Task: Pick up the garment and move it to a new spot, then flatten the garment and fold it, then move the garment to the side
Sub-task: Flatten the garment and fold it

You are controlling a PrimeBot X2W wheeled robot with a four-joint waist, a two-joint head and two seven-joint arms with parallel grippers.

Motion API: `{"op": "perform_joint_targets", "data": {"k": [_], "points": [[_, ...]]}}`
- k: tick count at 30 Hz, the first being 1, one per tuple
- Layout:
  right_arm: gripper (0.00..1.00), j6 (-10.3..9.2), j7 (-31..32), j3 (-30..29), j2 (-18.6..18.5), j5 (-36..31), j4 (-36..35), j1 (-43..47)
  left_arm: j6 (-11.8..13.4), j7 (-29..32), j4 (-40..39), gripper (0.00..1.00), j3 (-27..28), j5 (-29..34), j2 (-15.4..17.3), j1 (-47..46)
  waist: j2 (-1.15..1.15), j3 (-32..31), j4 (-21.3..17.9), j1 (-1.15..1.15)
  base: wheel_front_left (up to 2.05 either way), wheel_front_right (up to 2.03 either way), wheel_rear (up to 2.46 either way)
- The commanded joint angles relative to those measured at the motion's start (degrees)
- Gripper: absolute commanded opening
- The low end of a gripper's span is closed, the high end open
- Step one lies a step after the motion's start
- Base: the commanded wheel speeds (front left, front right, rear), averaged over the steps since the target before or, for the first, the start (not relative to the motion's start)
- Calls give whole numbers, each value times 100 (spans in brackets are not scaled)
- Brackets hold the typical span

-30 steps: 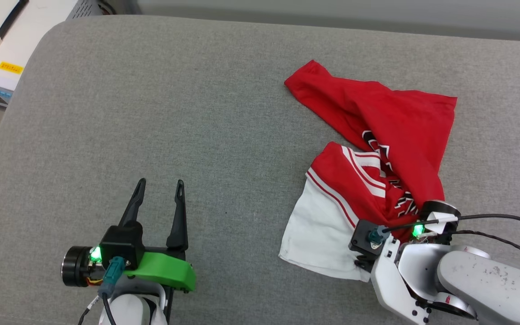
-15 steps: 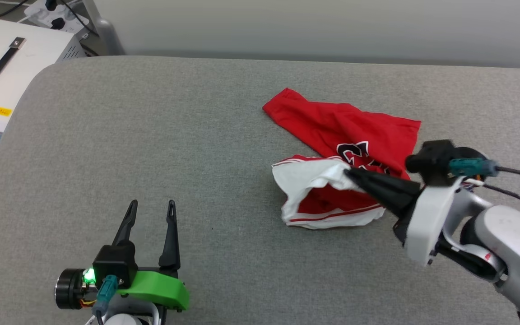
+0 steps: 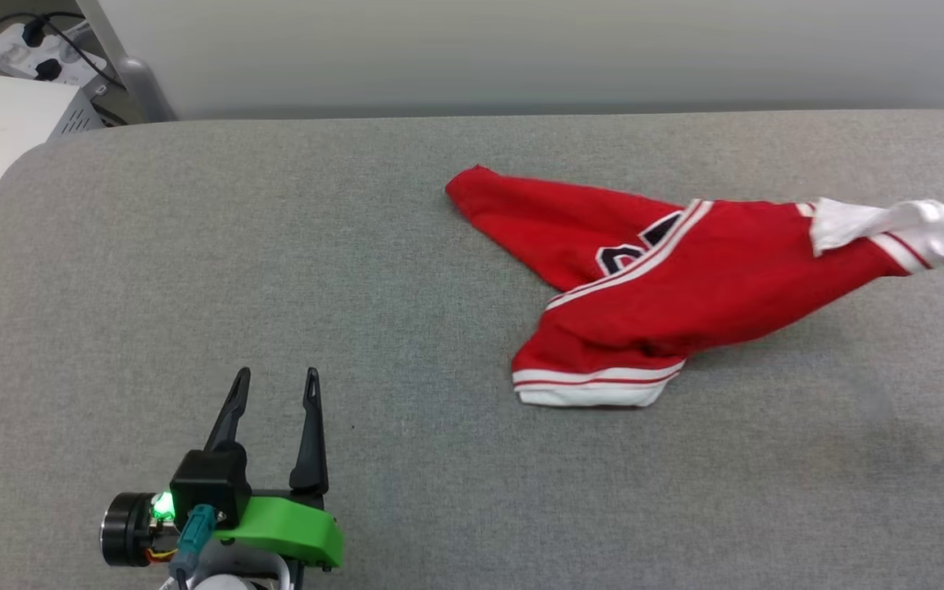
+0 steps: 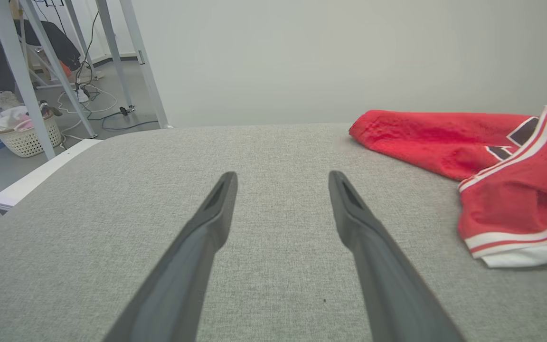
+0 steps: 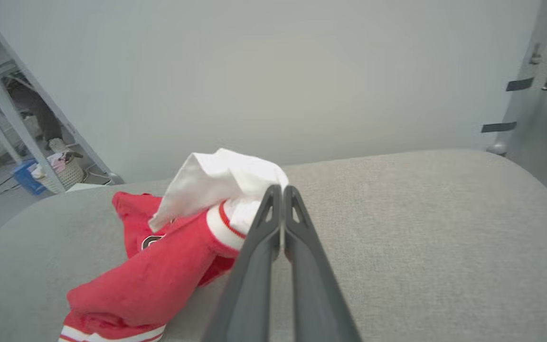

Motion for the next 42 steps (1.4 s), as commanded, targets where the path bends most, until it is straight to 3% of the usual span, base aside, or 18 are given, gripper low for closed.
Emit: {"op": "perform_joint_targets", "data": {"k": [1,11,17,21,22,23,24,35,42], "points": [[0,-4,-106,-307,74,59,275,125,37,-34,-11,100,-4,4,-23,-22,0,52,-8,0,0,0,0],[0,-4,-319,-2059,384,53,2625,504,44,-34,31,100,-77,-20,-24,-114,0,207,85,0,0,0,0],[0,-4,-86,-2265,626,-98,3759,626,70,-34,41,100,-83,-33,-24,-121,0,226,98,0,0,0,0],[0,-4,-135,-2208,761,-188,4022,580,89,-34,53,100,-101,-31,-24,-114,0,202,65,0,0,0,0],[6,-4,-222,-2193,765,-216,4007,556,88,-34,60,100,-103,-23,-24,-110,0,182,55,0,0,0,0],[32,-4,-301,-2184,762,-239,3977,536,85,-34,63,100,-99,-13,-24,-106,0,164,45,0,0,0,0],[97,-4,-385,-2181,752,-260,3930,515,81,-34,64,100,-96,-1,-24,-101,0,146,39,0,0,0,0],[100,-4,-810,-2326,579,-926,2515,524,21,-34,54,100,-27,107,-24,30,0,-85,52,0,0,0,0],[100,-4,-549,-2296,609,-2055,454,378,22,-34,12,100,-36,136,-24,85,0,-142,121,0,0,0,0]]}}
